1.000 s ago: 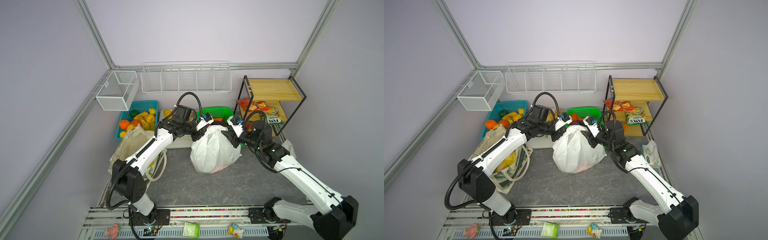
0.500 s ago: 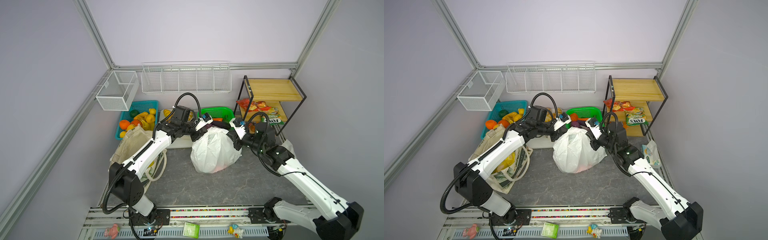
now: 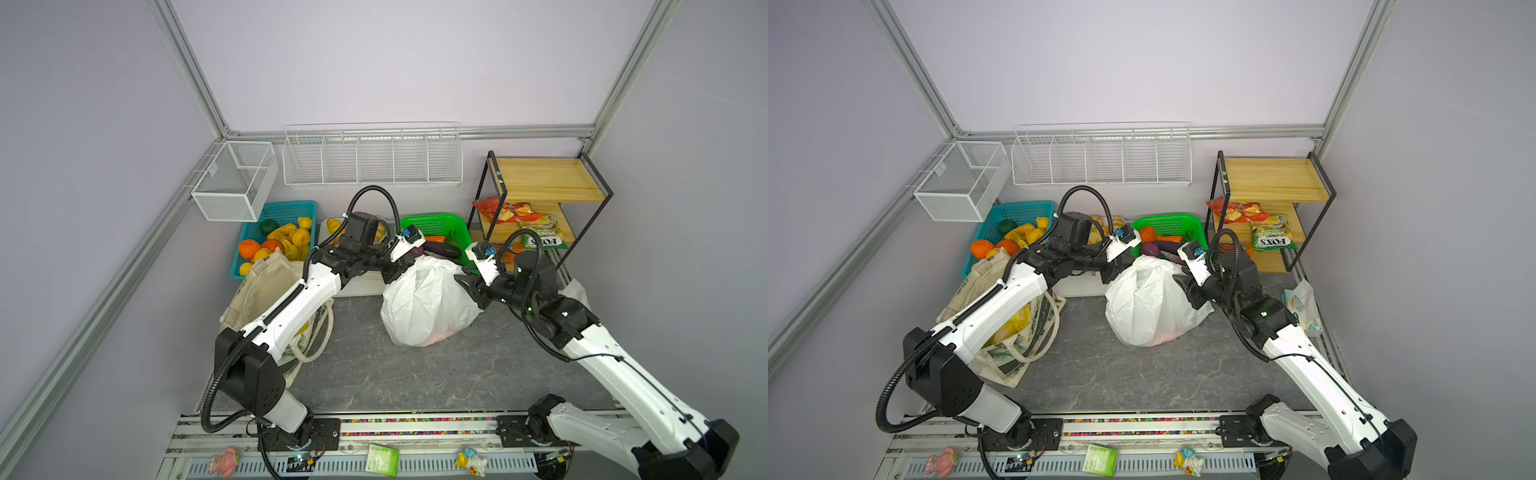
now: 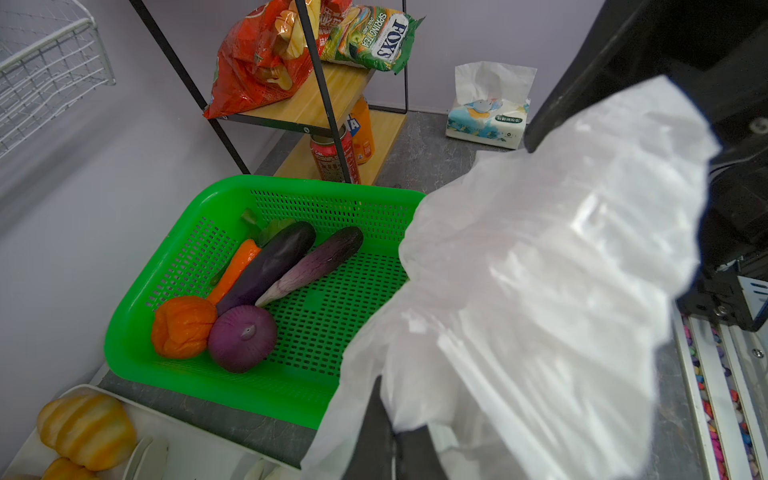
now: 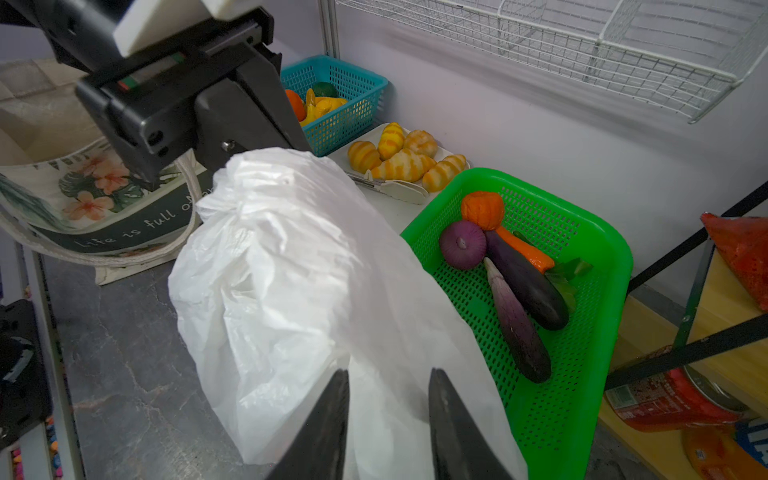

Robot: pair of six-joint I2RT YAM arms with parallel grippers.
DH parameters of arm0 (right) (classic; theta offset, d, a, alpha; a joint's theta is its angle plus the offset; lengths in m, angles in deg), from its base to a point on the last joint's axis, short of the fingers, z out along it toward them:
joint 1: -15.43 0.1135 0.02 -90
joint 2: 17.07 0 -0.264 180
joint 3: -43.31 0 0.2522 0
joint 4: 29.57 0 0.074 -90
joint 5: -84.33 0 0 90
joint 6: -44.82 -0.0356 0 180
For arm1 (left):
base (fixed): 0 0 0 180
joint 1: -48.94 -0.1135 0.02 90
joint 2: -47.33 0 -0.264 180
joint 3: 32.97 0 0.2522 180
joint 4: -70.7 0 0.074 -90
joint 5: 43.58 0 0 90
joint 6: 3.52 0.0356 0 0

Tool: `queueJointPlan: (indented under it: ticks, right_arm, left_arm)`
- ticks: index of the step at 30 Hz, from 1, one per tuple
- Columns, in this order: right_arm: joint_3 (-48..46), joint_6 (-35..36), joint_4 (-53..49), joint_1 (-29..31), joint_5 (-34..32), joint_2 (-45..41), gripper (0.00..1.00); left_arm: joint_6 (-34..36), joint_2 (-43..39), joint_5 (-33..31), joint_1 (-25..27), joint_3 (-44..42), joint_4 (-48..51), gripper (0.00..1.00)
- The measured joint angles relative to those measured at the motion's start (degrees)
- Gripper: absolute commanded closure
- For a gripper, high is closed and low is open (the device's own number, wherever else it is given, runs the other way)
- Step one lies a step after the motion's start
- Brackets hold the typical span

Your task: Place the mixed food into the grocery bags and tie them

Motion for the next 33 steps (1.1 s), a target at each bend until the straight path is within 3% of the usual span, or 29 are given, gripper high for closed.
queueJointPlan:
  ticks: [8,12,17,22,27,33]
  right_arm:
    - [-3.2,-4.4,2.7,0.0,4.7,-0.6,0.74]
    - [-3.7,-6.7,3.9,0.4,1.7,-1.2,0.64]
    - [-4.8,-7.8,2.5,0.6,-5.8,-6.4,0.63]
    - [-8.4,-8.2,3.9,1.2,-1.4,-11.5,0.62]
    - [-8.8,-8.9,7.1,2.0,3.6,-6.6,0.61]
    - [-8.4,-9.5,12.2,2.0,3.1,0.2,0.54]
  left_arm:
    - [-0.4,0.0,0.7,0.1,0.0,0.0,1.00]
    - [-0.4,0.0,0.7,0.1,0.0,0.0,1.00]
    - [-0.4,0.0,0.7,0.2,0.0,0.0,1.00]
    - [-0.4,0.0,0.7,0.2,0.0,0.0,1.00]
    - [-0.4,0.0,0.7,0.2,0.0,0.0,1.00]
    - [-0.4,0.0,0.7,0.2,0.0,0.0,1.00]
